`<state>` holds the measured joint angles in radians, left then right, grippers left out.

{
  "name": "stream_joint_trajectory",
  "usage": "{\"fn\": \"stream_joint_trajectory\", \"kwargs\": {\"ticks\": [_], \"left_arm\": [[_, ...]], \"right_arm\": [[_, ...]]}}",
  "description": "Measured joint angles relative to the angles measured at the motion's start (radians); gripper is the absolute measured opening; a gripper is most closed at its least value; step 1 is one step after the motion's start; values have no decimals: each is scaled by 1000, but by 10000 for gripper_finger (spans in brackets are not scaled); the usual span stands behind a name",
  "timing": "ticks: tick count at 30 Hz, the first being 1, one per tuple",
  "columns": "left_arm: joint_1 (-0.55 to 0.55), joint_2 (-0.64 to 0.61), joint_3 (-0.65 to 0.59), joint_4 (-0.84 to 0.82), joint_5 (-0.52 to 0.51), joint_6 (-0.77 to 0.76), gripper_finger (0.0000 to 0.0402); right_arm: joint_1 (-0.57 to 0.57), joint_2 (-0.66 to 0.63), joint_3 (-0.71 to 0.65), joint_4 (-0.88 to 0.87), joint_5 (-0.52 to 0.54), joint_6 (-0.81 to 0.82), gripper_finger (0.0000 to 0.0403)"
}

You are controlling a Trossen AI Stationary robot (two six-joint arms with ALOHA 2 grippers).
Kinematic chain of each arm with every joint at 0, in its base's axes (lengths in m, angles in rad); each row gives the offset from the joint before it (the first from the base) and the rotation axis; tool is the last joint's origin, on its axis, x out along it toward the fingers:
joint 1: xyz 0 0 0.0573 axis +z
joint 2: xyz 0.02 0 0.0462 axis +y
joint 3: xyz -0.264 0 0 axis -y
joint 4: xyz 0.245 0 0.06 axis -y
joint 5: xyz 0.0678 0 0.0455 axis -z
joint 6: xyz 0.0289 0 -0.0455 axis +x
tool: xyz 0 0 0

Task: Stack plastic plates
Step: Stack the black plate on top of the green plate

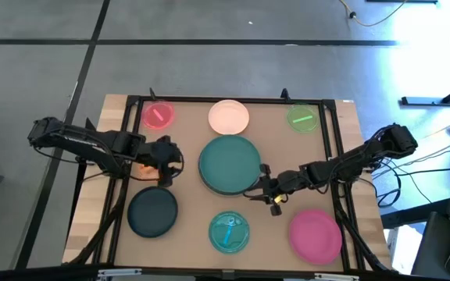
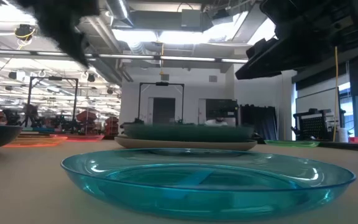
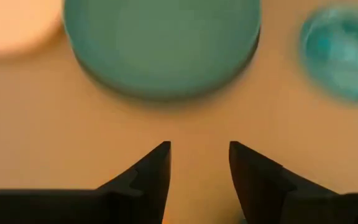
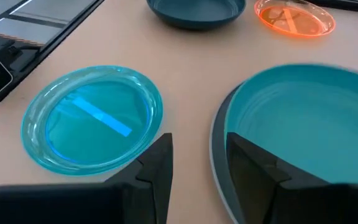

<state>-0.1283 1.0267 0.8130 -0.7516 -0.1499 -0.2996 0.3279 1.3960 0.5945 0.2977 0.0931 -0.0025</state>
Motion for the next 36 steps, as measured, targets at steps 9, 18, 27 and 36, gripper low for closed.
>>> {"fn": "stream_joint_trajectory", "kwargs": {"ticks": [9, 18, 27, 36], "left_arm": [[-47, 2, -112, -39, 52, -98, 154], [-85, 63, -132, -10, 72, -99, 154], [-117, 155, -132, -10, 85, -83, 154], [-140, 211, -132, -7, 153, -116, 153]], "right_arm": [[-1, 0, 0, 4, 4, -1, 138], [-1, 0, 0, 3, 6, -5, 138], [-1, 0, 0, -3, 44, -6, 138], [-1, 0, 0, -3, 44, -6, 138]]}}
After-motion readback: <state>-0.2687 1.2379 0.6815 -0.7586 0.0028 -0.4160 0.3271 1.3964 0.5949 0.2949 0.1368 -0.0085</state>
